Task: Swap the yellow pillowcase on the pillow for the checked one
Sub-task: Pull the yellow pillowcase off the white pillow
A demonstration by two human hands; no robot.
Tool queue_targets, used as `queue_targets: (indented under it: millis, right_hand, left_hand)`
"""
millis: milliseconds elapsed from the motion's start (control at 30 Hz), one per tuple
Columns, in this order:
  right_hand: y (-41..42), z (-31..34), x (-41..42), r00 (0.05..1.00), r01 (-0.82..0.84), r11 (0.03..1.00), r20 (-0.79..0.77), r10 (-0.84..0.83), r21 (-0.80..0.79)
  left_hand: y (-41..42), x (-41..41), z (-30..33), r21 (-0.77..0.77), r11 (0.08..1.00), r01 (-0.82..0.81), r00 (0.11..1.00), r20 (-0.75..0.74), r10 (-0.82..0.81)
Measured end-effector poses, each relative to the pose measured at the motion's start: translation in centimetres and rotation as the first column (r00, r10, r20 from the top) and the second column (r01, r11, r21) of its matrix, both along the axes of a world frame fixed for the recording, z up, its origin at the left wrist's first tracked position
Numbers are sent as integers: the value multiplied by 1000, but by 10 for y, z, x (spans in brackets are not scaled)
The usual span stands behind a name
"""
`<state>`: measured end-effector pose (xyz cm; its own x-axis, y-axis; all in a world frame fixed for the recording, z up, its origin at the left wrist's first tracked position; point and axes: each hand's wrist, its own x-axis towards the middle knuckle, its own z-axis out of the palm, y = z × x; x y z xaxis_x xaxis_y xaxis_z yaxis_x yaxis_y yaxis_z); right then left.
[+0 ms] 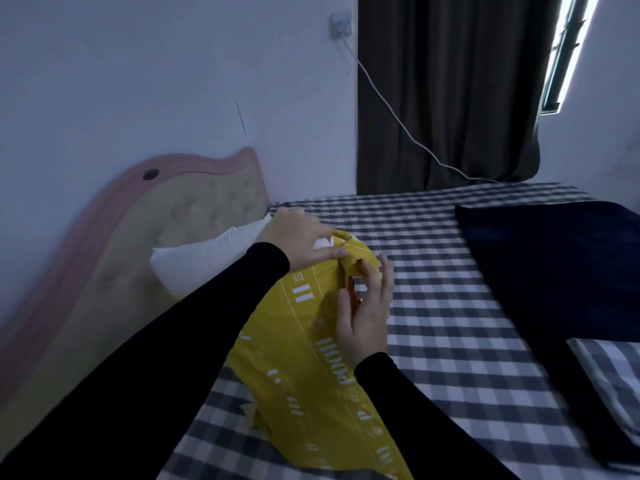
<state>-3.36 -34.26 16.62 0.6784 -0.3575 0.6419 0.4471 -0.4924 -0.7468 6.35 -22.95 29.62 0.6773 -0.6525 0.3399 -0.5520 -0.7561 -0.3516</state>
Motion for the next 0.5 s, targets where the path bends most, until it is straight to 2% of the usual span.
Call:
queue_targets:
  millis: [67, 133, 200, 267, 367, 500]
  right_hand:
    - [12, 2, -4, 999, 20, 994, 37, -17, -109]
    - [20, 5, 0, 996, -32, 981, -91, 14, -192]
    - [22, 8, 6, 955, -118, 984, -287, 76, -130]
    - [17, 9, 13, 901, -211, 977, -390, 189, -13]
    - [17, 9, 18, 856, -280, 959, -444, 265, 33]
    - [31, -2, 19, 878, -218, 976, -432, 206, 23]
  left_hand:
    - [4, 3, -3, -47, 999, 4, 1000, -5, -5]
    - [7, 3, -5, -87, 996, 26, 1000, -6, -27]
    - [11, 3, -5, -109, 993, 45, 999, -12, -47]
    - [15, 3, -6, -131, 990, 52, 998, -30, -56]
    - [22, 1, -10, -169, 985, 40, 997, -62, -51]
    - [28, -2, -19, -237, 969, -67, 994, -96, 45]
